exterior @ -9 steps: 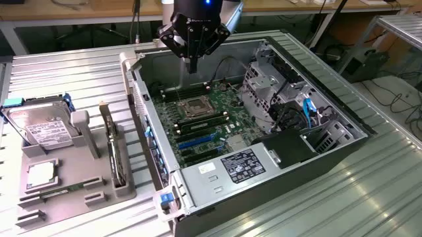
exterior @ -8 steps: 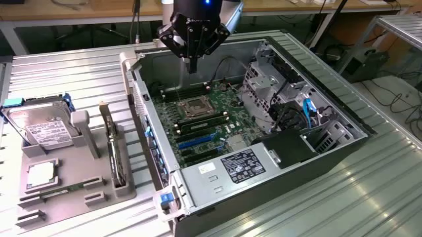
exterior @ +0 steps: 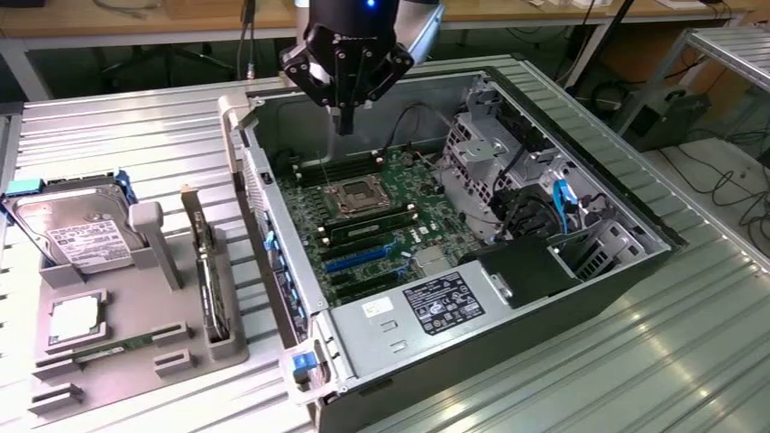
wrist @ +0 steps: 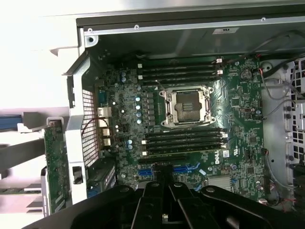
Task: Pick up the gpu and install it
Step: 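Reach for the gpu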
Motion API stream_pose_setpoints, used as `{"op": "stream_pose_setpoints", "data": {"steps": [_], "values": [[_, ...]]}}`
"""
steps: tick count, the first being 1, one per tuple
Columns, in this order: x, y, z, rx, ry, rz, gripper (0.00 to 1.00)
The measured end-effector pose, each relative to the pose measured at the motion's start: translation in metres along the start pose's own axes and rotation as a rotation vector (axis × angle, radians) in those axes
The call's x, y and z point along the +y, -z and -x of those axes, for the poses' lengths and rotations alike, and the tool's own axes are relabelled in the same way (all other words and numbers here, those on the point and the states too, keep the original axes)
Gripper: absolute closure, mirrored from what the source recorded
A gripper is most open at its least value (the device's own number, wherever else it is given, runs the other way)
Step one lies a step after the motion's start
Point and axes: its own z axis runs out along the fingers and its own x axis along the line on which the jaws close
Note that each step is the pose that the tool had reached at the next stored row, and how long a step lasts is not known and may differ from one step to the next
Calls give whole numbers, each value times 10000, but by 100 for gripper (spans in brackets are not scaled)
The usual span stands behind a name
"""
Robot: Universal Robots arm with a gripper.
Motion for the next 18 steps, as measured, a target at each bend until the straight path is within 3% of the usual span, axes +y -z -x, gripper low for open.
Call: {"op": "stream_pose_setpoints", "data": {"steps": [18], "values": [[-10,4,-127,1,0,0,89]]}}
